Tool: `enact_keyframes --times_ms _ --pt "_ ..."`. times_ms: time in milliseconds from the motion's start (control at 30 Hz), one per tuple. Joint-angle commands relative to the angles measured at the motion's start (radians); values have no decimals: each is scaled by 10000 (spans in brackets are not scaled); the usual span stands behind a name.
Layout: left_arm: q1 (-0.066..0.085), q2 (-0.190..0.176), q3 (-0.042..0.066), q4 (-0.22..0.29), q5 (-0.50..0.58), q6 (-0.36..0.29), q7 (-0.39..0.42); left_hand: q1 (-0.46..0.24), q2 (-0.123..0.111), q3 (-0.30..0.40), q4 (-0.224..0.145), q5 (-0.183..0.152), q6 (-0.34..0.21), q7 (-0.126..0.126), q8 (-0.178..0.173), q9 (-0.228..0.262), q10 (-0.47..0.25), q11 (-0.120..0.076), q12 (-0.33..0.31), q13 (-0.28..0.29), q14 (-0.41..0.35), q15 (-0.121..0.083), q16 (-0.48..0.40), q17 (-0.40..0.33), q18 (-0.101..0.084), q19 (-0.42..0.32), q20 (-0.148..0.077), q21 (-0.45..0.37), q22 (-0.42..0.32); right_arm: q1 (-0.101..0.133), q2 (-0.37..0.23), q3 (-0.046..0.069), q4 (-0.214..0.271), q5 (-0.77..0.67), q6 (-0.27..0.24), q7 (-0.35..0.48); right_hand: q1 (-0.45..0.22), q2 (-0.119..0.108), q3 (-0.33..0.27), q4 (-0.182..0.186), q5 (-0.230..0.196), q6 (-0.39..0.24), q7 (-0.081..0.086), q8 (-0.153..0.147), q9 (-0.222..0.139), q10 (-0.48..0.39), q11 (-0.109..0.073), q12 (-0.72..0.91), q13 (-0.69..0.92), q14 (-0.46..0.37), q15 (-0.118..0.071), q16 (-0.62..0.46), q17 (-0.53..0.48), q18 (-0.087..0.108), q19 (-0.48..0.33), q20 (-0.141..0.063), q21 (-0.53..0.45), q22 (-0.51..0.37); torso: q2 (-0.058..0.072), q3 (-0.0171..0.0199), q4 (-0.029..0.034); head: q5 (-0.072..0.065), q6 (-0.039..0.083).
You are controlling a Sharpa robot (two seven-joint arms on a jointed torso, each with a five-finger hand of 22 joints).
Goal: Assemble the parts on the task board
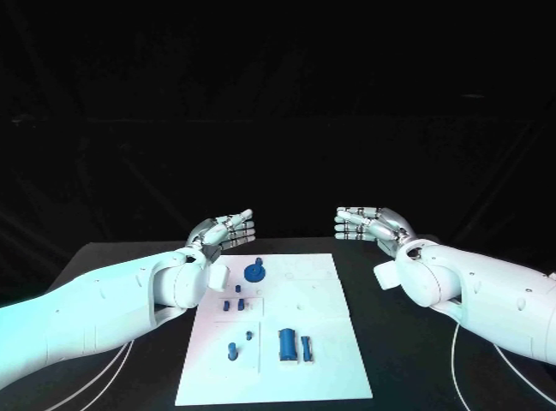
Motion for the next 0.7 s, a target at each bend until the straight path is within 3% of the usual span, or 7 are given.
enact_keyframes --times_ms 33,200,233,267,300,500,700 --pt "-40 -68 35 414 -126 -807 287 -3122 145 -756 52 -215 -2167 -435 -334 -202 -2246 -414 -485 -186 -2241 -357 -373 -365 -493 -1957 -622 -212 -779 -83 -139 34 463 363 -852 313 -2970 -16 -803 803 -280 -2294 -431 -203 -912 -2612 -949 -287 -706 -2744 -243 -488 -550 -517 -2509 -427 -580 -334 95 71 388 -225 96" --pt "-119 -269 116 1436 -322 -2184 660 -4395 145 -1067 52 -215 -3050 -614 -1034 -202 -3163 -583 -686 -186 -3153 -1119 -1148 -1149 -597 -2752 -878 -212 -1099 -284 -563 123 1638 955 -2229 763 -4203 -16 -1114 803 -280 -3251 -614 -203 -912 -3696 -949 -287 -706 -3887 -243 -488 -779 -672 -3552 -603 -822 -1056 211 164 878 -548 233" --pt "-136 -313 134 1657 -364 -2482 741 -4603 145 -1110 52 -215 -3197 -641 -1034 -202 -3312 -1292 -719 -186 -3303 -1119 -1148 -1149 -597 -2886 -916 -212 -1153 -330 -659 143 1904 1090 -2541 865 -4405 -16 -1179 803 -280 -3407 -643 -203 -912 -3873 -949 -287 -706 -4072 -243 -488 -814 -672 -3722 -633 -865 -1056 226 175 938 -587 250" --pt "-152 -353 150 1863 -403 -2760 816 -4818 145 -1167 52 -215 -3345 -1364 -1034 -202 -3463 -1292 -751 -186 -3462 -1119 -1148 -1149 -606 -3019 -960 -212 -1206 -376 -755 163 2170 1224 -2854 967 -4611 -16 -1237 803 -280 -3565 -1358 -203 -912 -4053 -949 -287 -706 -4263 -243 -488 -854 -672 -3897 -1347 -903 -1056 237 185 988 -620 263" --pt "-166 -391 166 2056 -440 -3019 886 -5013 145 -1213 52 -215 -3478 -1364 -1034 -202 -3605 -1292 -783 -186 -3598 -1119 -1148 -1149 -694 -3142 -998 -212 -1255 -420 -848 182 2427 1353 -3155 1066 -4786 -16 -1284 803 -280 -3700 -1358 -203 -912 -4211 -949 -287 -706 -4425 -243 -488 -886 -726 -4042 -1347 -942 -1056 247 192 1028 -646 275" --pt "-231 -556 232 2895 -600 -4149 1193 -5987 145 -1447 52 -215 -4157 -1364 -1034 -202 -4305 -1292 -1529 -186 -4297 -1119 -1148 -1149 -1468 -3755 -1191 -212 -1498 -621 -1273 271 3603 1946 -4533 1517 -5735 -16 -1540 803 -280 -4427 -1358 -203 -912 -5056 -949 -287 -706 -5303 -243 -488 -1731 -801 -4844 -1347 -1130 -1056 262 204 1091 -687 292" --pt "-256 -621 259 3225 -664 -4595 1313 -6830 145 -1638 52 -215 -4739 -1364 -1034 -202 -4914 -1292 -1529 -186 -4906 -1119 -1148 -1149 -1468 -4267 -1952 -212 -1710 -727 -1495 318 4218 2256 -5254 1752 -6550 -16 -1754 803 -280 -5060 -1358 -203 -912 -5762 -949 -287 -706 -6053 -243 -488 -1731 -1532 -5533 -1347 -1840 -1056 262 204 1091 -687 292"
